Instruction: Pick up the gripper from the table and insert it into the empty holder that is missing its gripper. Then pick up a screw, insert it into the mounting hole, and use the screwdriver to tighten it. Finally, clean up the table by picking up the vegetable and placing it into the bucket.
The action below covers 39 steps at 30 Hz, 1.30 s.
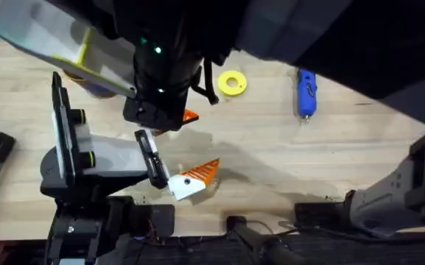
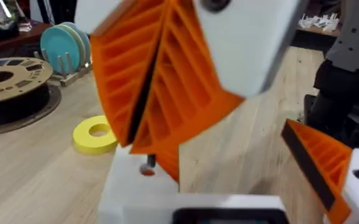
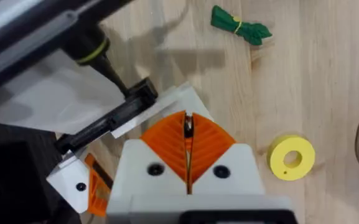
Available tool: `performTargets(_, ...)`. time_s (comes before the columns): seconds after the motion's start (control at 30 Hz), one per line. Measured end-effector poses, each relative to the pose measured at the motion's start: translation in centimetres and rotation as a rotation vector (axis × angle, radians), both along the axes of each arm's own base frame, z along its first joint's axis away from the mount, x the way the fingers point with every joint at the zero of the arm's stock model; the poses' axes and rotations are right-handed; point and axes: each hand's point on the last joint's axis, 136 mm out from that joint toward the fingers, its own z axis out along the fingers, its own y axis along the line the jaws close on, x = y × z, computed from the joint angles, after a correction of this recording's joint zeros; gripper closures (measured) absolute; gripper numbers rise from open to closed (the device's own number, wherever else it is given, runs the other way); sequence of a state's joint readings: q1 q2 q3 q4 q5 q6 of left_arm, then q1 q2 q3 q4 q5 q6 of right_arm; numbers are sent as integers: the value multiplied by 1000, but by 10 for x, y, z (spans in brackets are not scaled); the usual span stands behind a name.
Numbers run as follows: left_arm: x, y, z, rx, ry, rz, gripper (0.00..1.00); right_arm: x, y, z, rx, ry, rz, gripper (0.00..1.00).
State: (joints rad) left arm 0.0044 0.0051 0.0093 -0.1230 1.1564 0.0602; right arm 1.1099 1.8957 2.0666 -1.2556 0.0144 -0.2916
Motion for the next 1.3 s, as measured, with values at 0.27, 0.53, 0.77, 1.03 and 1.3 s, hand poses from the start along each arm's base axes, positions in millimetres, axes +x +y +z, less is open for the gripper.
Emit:
performTargets(0.27, 0, 0, 0, 0, 0, 0, 15, 1, 2, 0, 7, -4, 0, 995)
performTargets(0.53, 0, 0, 0, 0, 0, 0, 15, 2, 3, -1, 11, -6, 0, 995)
performTargets(0.77, 0, 0, 0, 0, 0, 0, 15, 2, 3, -1, 9, -5, 0, 995)
performTargets(1.03, 0, 0, 0, 0, 0, 0, 16, 3, 1, -1, 4, -2, -5, 995)
performTargets(1.3, 0, 0, 0, 0, 0, 0, 15, 2, -1, -2, -3, 2, -5, 995)
